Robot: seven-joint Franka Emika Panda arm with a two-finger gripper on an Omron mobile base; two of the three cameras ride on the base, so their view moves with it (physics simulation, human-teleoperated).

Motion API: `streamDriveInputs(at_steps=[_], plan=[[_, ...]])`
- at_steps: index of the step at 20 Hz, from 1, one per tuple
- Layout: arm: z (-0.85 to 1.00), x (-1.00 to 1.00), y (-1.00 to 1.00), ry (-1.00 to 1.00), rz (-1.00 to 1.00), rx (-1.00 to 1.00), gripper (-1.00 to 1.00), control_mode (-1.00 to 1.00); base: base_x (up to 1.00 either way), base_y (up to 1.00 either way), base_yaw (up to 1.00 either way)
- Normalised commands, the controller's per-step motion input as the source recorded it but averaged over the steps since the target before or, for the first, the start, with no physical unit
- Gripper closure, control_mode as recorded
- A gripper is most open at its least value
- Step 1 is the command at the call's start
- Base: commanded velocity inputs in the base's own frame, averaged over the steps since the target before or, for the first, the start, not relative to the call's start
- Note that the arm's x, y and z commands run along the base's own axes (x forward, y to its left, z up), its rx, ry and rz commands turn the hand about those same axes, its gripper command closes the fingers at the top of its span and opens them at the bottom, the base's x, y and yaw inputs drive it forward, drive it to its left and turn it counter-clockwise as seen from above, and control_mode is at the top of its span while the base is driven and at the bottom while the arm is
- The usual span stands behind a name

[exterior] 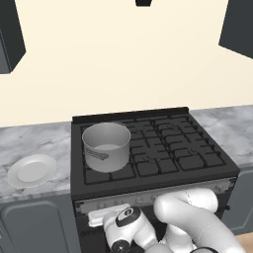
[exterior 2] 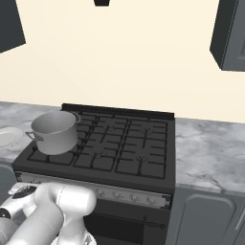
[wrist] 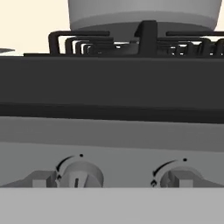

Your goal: Retrieve the frozen meat and place it in the pot on a burner. Then turn the burner on.

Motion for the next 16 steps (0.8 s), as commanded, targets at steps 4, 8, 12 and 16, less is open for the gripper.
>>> streamDriveInputs(at_steps=[4, 8, 12, 16], plan=[[-0.04, 0.02, 0.10, -0.03, 0.00, 0.00, -1.00, -1.00, 0.00, 0.00, 0.00], [0.00, -0.11, 0.02, -0.04, 0.05, 0.00, -1.00, -1.00, 0.00, 0.00, 0.00], [0.00, -0.07, 0.06, -0.03, 0.09, 0.00, -1.00, -1.00, 0.00, 0.00, 0.00], [-0.06, 0.17, 0.00, 0.00, 0.00, 0.00, -1.00, -1.00, 0.00, 0.00, 0.00]])
